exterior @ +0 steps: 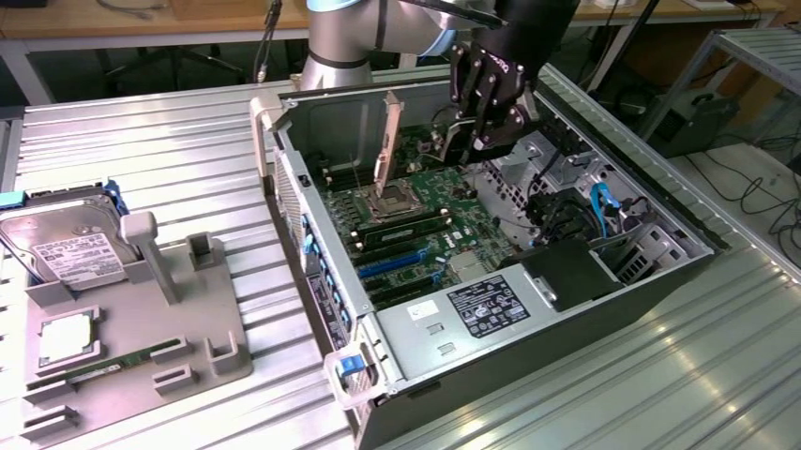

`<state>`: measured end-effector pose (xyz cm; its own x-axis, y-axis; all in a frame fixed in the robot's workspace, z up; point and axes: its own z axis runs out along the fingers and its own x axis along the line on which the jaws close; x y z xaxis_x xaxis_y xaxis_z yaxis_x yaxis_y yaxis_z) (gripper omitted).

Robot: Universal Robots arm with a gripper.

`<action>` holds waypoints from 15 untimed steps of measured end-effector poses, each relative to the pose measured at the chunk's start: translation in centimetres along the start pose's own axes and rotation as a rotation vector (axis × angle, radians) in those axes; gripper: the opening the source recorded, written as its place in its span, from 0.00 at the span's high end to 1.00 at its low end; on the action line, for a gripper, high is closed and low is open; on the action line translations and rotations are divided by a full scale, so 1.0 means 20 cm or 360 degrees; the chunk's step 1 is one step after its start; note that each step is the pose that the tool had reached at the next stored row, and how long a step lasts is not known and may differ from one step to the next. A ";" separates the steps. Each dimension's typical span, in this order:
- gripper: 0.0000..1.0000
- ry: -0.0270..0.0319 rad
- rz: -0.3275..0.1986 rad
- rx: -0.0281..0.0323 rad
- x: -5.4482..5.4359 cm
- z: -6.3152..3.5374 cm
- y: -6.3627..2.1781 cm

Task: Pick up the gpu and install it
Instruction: 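Insert the gpu into the slot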

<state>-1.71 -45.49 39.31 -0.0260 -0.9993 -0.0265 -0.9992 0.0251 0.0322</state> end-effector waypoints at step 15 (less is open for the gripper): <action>0.72 0.00001 0.0000 -0.00008 0.00 0.041 -0.001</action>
<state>-1.71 -45.50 38.49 -0.0261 -0.9993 -0.0265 -0.9991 0.0252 0.0327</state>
